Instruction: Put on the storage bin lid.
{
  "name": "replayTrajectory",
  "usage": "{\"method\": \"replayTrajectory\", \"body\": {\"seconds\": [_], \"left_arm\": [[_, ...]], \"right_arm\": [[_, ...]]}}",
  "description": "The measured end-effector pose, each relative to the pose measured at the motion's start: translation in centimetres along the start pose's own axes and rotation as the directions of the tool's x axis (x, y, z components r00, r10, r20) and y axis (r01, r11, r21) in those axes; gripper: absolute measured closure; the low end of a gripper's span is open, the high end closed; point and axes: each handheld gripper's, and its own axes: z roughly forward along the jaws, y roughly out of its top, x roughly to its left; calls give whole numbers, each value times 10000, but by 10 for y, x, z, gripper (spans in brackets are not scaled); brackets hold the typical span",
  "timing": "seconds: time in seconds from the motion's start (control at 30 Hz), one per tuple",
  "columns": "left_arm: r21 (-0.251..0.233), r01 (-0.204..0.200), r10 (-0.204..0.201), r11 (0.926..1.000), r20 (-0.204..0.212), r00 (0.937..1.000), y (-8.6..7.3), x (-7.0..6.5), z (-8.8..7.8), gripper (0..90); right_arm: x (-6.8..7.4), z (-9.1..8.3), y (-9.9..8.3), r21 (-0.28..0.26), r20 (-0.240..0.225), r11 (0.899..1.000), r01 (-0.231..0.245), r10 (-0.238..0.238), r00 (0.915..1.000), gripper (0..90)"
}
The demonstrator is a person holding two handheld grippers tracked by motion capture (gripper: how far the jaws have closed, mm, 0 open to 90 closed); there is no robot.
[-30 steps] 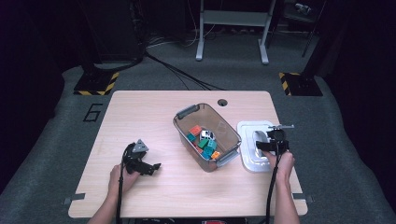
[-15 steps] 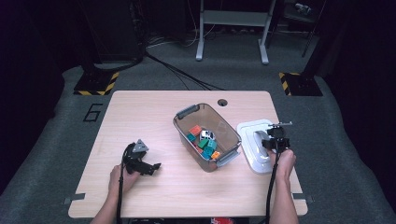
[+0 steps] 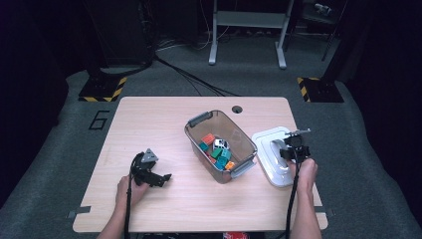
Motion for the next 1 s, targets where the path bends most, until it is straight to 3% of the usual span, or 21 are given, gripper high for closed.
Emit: {"method": "replayTrajectory", "body": {"seconds": [0.27, 0.47, 0.7, 1.0], "left_arm": [[2, -4, 4, 10000, 1, 10000, 0, 0, 0, 2], [4, 8, -8, 10000, -3, 10000, 0, 0, 0, 2], [4, 48, -48, 10000, -7, 10000, 0, 0, 0, 2], [-21, 97, -97, 10000, -74, 9999, 0, 0, 1, 2]], "right_arm": [[-8, -8, 3, -207, -197, 9995, 238, -242, 9995, 673], [-22, -24, 6, -446, -316, 9990, -83, 69, 9995, 673], [-37, -47, 12, -896, -400, 9960, -15, -21, 9992, 673], [-43, -65, 25, -1074, -569, 9942, -104, 43, 9984, 673]]}}
